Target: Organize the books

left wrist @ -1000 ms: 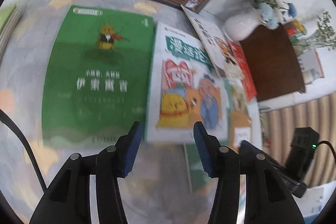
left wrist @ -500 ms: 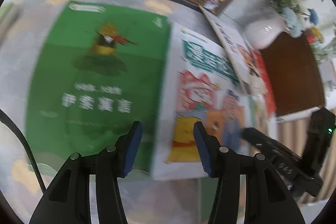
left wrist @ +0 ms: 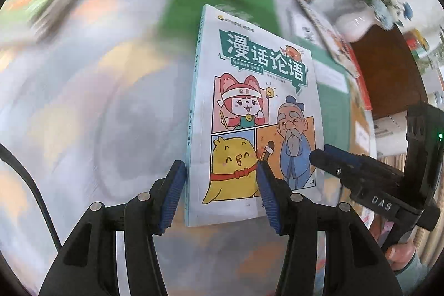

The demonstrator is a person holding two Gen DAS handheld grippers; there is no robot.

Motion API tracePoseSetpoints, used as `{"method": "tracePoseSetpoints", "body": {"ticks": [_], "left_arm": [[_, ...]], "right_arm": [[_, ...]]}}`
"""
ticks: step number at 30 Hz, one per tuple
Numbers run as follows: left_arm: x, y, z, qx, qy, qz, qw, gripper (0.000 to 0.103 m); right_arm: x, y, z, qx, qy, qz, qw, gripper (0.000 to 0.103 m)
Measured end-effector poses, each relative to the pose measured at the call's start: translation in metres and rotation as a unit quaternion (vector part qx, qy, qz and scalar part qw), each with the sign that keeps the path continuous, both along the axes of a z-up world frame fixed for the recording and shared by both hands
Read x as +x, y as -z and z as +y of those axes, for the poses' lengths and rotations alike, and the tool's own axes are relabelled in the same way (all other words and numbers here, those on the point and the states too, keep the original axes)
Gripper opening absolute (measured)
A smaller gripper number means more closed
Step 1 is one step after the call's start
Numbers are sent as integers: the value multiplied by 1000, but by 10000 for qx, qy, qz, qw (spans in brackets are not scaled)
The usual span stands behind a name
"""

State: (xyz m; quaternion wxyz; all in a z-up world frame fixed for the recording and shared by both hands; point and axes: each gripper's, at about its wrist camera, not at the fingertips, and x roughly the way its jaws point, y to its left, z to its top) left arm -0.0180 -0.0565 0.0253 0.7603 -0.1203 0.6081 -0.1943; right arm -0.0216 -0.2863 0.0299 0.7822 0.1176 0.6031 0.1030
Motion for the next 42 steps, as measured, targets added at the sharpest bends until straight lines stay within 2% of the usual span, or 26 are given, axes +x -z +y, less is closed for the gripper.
{"method": "tracePoseSetpoints", "body": {"ticks": [3, 6, 8, 11, 17, 21, 23, 24, 25, 27, 28, 30, 34, 35, 36, 38, 39, 40, 42], "left_arm": [[-21, 4, 31, -156, -330, 127, 9993, 49], [-36, 8, 51, -394, -682, 167, 9968, 49], [-44, 10, 56, -237, -948, 76, 9952, 49], [-51, 13, 59, -338, -1264, -74, 9914, 49], [-54, 12, 44, 19, -1059, -374, 9937, 49], [-55, 11, 33, 111, -837, -464, 9953, 49], [-56, 9, 25, 351, -720, -547, 9953, 49], [-57, 8, 24, 349, -702, -557, 9954, 49], [-59, 6, 27, 208, -732, -544, 9956, 49], [-62, -1, 40, -380, -898, -540, 9938, 49], [-65, -8, 47, -756, -988, -601, 9904, 49], [-69, -23, 54, -1241, -995, -730, 9846, 49], [-70, -31, 49, -1516, -958, -803, 9805, 49], [-70, -30, 49, -1540, -1008, -789, 9797, 47], [-69, -25, 51, -1488, -1099, -764, 9798, 36], [-68, -18, 53, -1249, -1210, -714, 9822, 29], [-65, -11, 51, -1123, -1233, -634, 9840, 17], [-63, -1, 50, -1055, -1244, -483, 9854, 10], [-64, 9, 47, -948, -1258, -365, 9868, 10]], "right_arm": [[-13, 9, 32, 14, -463, 56, 9989, 44], [-18, 11, 40, 113, -721, 106, 9973, 44], [-23, 14, 39, 151, -689, 251, 9972, 44], [-30, 14, 36, 120, -670, 238, 9974, 44], [-56, 16, 50, -54, -939, 52, 9956, 44], [-61, 17, 52, -32, -999, -22, 9950, 44], [-60, 18, 53, 0, -976, -33, 9952, 44], [-61, 17, 54, -6, -969, -44, 9953, 44], [-62, 17, 53, -28, -943, -59, 9955, 44], [-65, 16, 49, -31, -868, -88, 9962, 46], [-66, 16, 45, 67, -833, -88, 9965, 46], [-63, 17, 41, 245, -757, -45, 9968, 46], [-60, 18, 40, 492, -601, 37, 9970, 52], [-60, 18, 42, 482, -605, 31, 9970, 52], [-60, 18, 43, 449, -627, 21, 9970, 52], [-61, 17, 46, 400, -656, -10, 9970, 53], [-62, 17, 47, 385, -657, -26, 9971, 53], [-62, 17, 47, 370, -661, -32, 9971, 53], [-63, 17, 49, 353, -658, -37, 9972, 53]]}}
